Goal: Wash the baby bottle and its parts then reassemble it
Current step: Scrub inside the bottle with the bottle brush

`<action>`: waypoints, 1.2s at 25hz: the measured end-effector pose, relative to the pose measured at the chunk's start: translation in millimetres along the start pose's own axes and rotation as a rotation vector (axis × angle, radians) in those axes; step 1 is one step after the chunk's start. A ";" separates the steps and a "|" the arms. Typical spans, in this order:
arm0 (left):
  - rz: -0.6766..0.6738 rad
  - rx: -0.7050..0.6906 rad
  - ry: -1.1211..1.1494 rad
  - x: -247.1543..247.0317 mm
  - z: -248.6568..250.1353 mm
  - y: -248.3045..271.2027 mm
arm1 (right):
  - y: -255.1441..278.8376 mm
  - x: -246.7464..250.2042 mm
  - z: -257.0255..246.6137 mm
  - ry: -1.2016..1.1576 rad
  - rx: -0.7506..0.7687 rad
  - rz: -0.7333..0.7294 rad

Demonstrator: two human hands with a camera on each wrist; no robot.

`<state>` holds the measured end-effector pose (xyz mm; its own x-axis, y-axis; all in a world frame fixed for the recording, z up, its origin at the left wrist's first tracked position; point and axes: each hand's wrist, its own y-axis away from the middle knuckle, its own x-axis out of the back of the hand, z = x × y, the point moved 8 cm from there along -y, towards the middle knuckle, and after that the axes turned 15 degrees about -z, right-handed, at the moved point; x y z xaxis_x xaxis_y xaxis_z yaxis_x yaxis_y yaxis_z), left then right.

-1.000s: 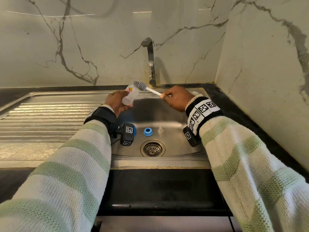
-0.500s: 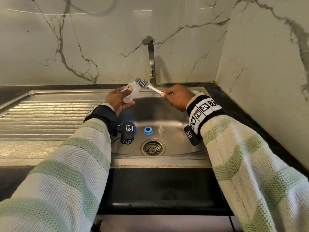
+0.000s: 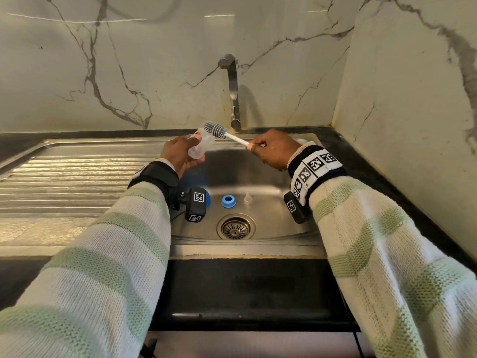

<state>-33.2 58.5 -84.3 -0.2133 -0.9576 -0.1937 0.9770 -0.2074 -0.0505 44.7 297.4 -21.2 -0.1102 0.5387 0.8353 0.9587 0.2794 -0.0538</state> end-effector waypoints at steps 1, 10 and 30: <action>0.008 0.000 0.001 0.5 0.3 -0.3 | -0.1 0.6 -1.0 0.022 0.005 0.015; 0.011 0.056 0.011 0.1 -5.2 -4.6 | 1.5 2.5 0.5 -0.002 0.003 0.010; -0.030 0.010 -0.053 -1.8 -4.3 -2.5 | 2.1 2.5 -0.3 0.037 -0.019 0.016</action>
<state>-35.3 61.6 -88.1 -0.2417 -0.9603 -0.1396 0.9703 -0.2376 -0.0456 46.5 299.1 -19.1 -0.0850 0.5137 0.8538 0.9651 0.2556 -0.0577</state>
